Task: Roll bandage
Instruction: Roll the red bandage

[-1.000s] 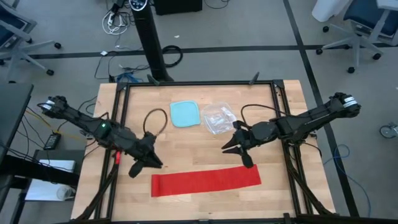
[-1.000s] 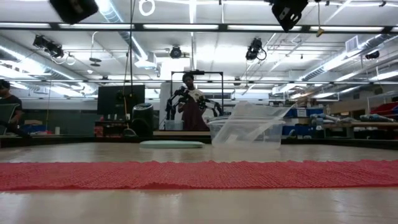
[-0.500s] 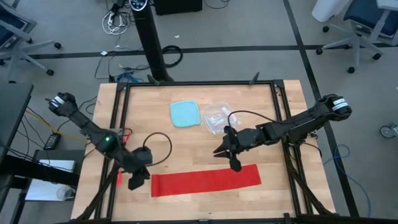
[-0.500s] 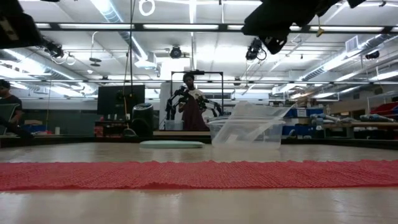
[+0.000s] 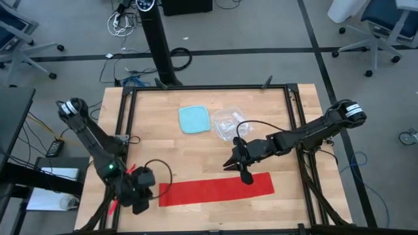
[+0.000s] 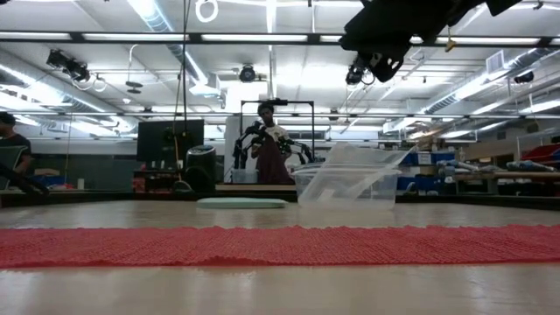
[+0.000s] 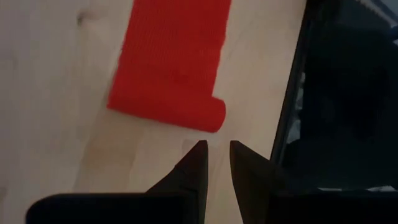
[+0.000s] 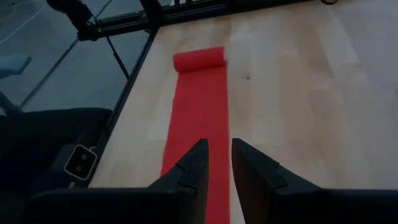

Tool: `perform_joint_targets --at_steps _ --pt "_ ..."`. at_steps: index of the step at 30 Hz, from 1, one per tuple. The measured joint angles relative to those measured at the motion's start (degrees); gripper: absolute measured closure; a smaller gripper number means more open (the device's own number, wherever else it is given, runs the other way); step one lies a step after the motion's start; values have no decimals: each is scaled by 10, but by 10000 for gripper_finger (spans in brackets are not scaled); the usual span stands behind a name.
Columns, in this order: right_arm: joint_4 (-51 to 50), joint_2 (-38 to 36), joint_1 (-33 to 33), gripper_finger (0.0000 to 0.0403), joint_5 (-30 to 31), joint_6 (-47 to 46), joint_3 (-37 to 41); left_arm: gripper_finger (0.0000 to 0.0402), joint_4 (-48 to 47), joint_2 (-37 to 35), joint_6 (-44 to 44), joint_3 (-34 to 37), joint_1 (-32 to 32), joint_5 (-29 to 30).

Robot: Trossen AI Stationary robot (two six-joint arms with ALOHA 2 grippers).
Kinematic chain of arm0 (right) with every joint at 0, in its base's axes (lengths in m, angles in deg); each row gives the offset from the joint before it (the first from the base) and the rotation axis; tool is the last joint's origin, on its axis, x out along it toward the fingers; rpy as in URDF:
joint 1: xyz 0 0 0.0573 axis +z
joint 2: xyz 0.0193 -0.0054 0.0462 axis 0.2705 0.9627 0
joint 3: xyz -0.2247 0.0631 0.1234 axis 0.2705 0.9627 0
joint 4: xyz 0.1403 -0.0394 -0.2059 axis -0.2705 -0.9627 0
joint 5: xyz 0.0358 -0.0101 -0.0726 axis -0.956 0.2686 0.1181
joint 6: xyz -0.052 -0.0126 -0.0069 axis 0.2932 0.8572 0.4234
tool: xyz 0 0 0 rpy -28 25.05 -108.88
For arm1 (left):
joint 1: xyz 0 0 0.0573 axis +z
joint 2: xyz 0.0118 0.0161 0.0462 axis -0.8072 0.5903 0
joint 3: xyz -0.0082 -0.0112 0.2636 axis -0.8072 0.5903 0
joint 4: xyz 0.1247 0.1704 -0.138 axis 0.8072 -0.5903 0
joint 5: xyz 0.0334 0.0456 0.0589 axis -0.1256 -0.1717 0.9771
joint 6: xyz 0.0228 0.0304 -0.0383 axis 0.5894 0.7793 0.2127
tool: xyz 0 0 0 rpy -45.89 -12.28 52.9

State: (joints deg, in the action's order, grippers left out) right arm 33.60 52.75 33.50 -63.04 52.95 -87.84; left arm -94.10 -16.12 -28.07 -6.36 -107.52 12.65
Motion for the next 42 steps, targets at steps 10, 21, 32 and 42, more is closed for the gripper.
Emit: perform_joint_targets --at_steps 10,21,32,42 --pt "35 90 10 333 -21 19 -39 330 59 103 -45 0 -20 -4" --pt "31 166 6 333 -29 62 -110 330 97 150 -18 0 -20 14" --pt "46 177 4 333 -33 75 -117 330 94 157 29 1 -15 60" --pt "50 178 -14 333 -33 90 -117 330 86 175 35 -1 -6 85"
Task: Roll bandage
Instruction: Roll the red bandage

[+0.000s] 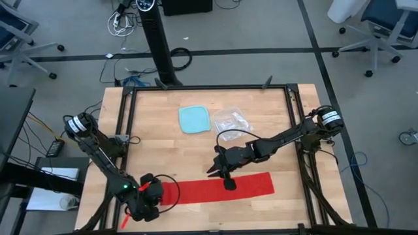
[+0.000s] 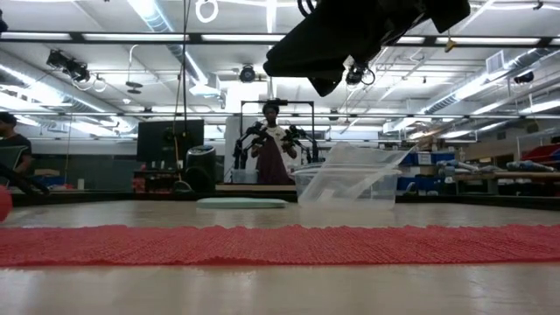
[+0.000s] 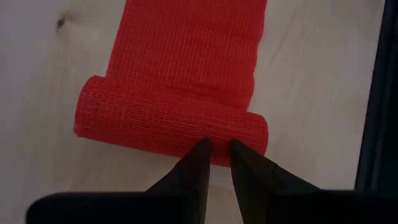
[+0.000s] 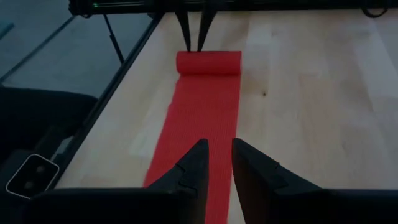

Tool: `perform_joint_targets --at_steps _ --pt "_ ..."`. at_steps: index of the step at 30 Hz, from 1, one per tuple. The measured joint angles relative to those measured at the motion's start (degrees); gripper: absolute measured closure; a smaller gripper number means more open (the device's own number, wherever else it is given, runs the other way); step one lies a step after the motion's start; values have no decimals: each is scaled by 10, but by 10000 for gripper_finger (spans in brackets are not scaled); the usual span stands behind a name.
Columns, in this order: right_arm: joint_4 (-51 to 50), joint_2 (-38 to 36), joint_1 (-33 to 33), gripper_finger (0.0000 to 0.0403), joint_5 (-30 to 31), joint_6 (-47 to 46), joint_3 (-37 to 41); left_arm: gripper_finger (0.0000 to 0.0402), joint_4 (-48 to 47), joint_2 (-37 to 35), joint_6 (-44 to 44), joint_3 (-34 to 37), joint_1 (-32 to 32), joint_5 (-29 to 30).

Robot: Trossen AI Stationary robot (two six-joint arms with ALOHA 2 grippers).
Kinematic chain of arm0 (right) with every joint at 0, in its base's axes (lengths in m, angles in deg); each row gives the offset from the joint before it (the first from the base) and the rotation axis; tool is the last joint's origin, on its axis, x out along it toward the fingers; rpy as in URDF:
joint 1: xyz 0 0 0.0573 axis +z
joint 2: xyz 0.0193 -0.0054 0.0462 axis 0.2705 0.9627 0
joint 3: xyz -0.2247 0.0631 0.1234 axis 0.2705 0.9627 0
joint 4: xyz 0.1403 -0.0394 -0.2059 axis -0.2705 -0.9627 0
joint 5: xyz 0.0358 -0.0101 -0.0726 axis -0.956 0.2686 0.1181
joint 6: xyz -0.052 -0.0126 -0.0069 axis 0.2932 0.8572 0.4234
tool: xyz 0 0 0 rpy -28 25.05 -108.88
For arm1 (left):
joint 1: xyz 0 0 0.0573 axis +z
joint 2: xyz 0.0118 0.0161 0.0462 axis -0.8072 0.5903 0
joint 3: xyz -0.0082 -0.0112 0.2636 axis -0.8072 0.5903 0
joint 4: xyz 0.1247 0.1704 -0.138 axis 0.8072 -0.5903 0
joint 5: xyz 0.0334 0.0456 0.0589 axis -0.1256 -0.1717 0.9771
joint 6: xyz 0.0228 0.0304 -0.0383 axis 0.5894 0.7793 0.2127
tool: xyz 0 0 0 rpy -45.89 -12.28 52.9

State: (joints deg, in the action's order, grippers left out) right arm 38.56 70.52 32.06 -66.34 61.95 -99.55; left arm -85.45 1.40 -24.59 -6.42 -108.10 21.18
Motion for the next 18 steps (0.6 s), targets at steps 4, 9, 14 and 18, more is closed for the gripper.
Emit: perform_joint_targets --at_steps 4,9,14,18 --pt "-1 0 -18 333 -2 3 0 330 -5 1 0 1 6 32" --pt "-13 0 -48 333 -9 12 0 330 -19 1 0 2 21 54" --pt "-9 1 -55 333 -33 12 0 330 -25 1 22 2 34 66" --pt "-3 16 -45 333 -35 12 1 330 -35 2 43 2 41 76"
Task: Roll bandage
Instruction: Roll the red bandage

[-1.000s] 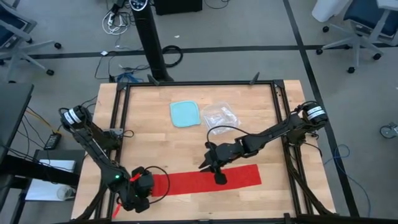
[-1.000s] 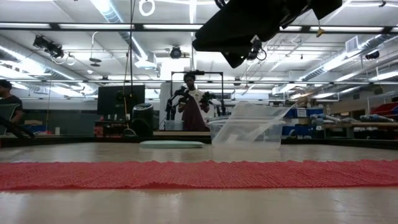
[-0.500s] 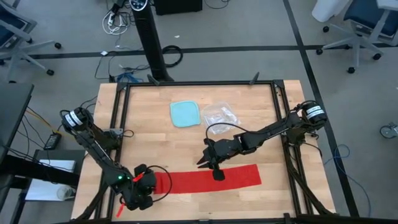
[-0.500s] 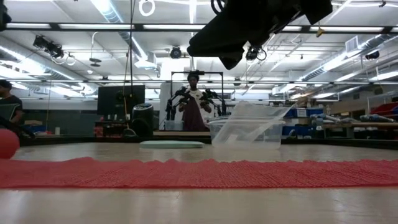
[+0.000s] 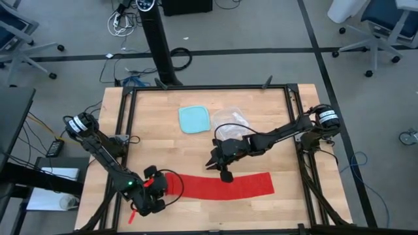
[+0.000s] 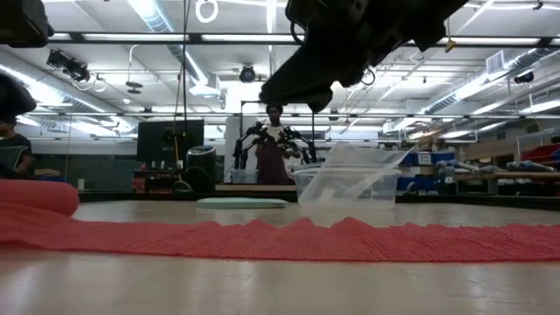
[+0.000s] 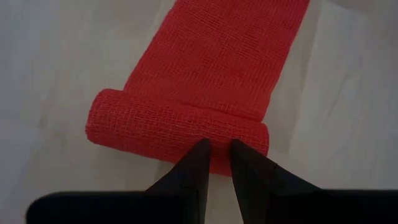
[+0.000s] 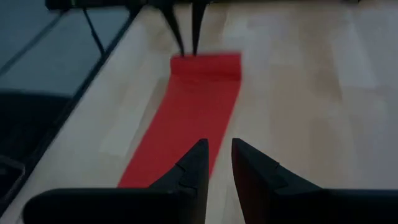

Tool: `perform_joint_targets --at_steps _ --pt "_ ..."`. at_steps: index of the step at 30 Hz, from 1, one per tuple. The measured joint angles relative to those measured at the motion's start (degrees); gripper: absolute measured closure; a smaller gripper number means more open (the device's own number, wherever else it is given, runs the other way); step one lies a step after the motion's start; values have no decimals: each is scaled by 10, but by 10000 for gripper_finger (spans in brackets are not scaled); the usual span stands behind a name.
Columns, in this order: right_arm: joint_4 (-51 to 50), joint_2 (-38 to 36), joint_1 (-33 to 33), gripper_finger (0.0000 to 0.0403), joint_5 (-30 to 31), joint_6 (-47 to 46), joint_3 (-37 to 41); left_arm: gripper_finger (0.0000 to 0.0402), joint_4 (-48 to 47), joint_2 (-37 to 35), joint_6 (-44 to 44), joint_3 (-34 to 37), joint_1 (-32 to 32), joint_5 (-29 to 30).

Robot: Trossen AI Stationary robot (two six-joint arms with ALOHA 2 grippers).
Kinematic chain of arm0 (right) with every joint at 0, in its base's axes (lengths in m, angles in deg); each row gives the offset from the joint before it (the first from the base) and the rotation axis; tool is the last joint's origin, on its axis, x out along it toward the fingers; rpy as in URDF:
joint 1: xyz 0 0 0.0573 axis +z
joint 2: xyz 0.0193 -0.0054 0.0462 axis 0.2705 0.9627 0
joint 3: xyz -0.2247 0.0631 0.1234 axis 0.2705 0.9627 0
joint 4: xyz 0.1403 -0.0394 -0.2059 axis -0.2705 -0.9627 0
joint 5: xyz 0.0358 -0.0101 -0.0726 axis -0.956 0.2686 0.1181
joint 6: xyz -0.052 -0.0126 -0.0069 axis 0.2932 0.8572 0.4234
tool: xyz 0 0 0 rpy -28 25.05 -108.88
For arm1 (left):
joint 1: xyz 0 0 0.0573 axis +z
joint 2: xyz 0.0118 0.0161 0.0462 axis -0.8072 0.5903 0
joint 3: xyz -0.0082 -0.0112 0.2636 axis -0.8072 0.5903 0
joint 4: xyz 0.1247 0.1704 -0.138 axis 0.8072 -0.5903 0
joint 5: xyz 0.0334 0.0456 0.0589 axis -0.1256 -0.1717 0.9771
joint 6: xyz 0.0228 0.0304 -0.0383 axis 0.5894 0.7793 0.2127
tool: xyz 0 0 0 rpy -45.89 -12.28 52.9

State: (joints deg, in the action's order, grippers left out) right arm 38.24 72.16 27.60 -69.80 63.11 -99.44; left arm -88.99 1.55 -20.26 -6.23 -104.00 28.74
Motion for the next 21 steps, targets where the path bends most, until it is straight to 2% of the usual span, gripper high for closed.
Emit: perform_joint_targets --at_steps 6,13,16,21 --pt "15 43 12 333 -4 -21 -16 330 -34 0 3 0 3 10" --pt "-4 117 27 333 -28 -10 -100 330 -73 0 2 1 5 20" --pt "-20 135 21 333 -39 -10 -130 330 -75 0 1 1 7 26" --pt "-32 140 15 333 -36 -9 -138 330 -72 0 -2 1 7 21"
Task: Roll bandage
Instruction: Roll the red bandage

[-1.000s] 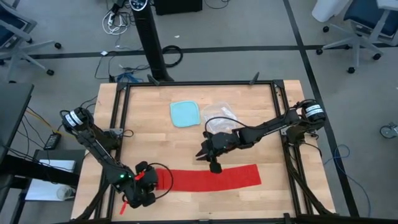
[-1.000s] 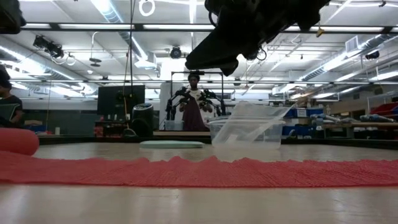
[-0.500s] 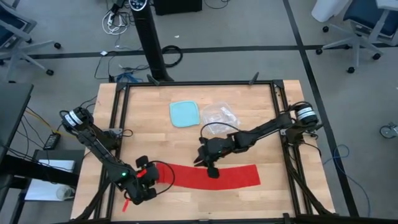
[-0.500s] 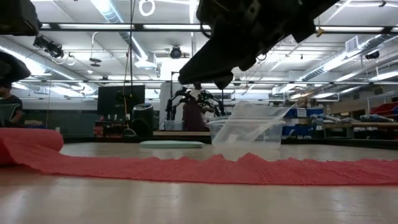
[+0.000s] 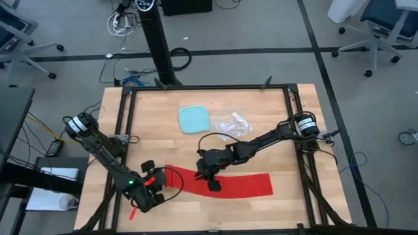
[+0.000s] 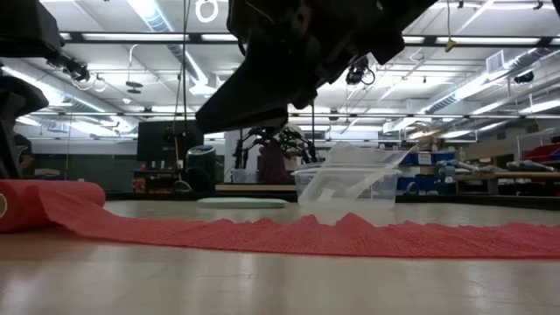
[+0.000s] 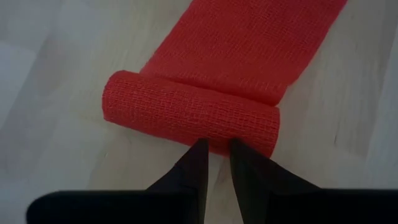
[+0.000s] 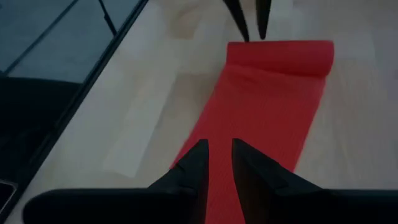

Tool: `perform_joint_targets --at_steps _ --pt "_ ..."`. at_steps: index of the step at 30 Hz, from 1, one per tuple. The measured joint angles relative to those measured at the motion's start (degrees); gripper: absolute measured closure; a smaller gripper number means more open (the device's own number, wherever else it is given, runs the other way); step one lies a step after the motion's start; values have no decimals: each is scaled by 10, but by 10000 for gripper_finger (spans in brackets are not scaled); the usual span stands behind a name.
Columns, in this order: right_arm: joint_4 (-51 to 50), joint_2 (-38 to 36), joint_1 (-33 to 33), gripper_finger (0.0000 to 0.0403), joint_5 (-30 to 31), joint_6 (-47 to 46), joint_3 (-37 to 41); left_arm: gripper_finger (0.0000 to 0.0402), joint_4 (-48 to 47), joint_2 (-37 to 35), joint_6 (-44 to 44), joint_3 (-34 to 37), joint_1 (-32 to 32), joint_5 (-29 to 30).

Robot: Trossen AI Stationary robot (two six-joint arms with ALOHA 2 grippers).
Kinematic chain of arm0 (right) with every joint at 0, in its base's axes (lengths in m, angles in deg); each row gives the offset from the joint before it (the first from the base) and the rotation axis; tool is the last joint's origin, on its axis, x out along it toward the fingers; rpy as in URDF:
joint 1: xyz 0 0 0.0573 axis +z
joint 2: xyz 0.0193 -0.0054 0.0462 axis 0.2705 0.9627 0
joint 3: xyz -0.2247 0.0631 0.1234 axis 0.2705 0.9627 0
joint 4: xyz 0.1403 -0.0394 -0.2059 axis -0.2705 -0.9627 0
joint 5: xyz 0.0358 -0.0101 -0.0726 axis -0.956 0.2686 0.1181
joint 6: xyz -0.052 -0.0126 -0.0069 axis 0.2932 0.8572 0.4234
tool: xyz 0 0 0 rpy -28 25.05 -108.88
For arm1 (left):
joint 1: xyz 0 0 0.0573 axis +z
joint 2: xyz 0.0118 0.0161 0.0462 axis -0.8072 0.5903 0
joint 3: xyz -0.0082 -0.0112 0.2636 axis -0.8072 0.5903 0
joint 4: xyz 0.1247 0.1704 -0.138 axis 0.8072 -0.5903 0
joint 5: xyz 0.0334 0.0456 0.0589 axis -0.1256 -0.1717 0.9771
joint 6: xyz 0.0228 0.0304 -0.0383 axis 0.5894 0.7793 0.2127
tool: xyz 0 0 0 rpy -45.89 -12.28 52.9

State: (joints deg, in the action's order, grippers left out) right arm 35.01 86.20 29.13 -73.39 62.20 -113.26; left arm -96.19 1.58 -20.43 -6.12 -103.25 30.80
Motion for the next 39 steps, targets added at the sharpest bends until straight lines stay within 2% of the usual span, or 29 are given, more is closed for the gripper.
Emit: perform_joint_targets --at_steps 10,20,24,30,34,39 --pt "9 0 -22 333 -6 -6 -1 330 9 -5 2 -13 -1 -47" --pt "4 1 -26 330 -26 39 -16 330 -80 -5 -12 -39 -1 -54" --pt "-5 1 -32 328 -22 44 -16 330 -82 -5 -12 -52 -2 -55" --pt "-50 1 -52 328 -29 62 -57 330 -79 -5 -14 -70 -9 -79" --pt "-70 2 -64 326 -40 65 -77 330 -69 -5 -29 -78 -25 -57" --pt "-73 2 -74 326 -50 69 -80 330 -39 -5 -58 -78 -58 15"
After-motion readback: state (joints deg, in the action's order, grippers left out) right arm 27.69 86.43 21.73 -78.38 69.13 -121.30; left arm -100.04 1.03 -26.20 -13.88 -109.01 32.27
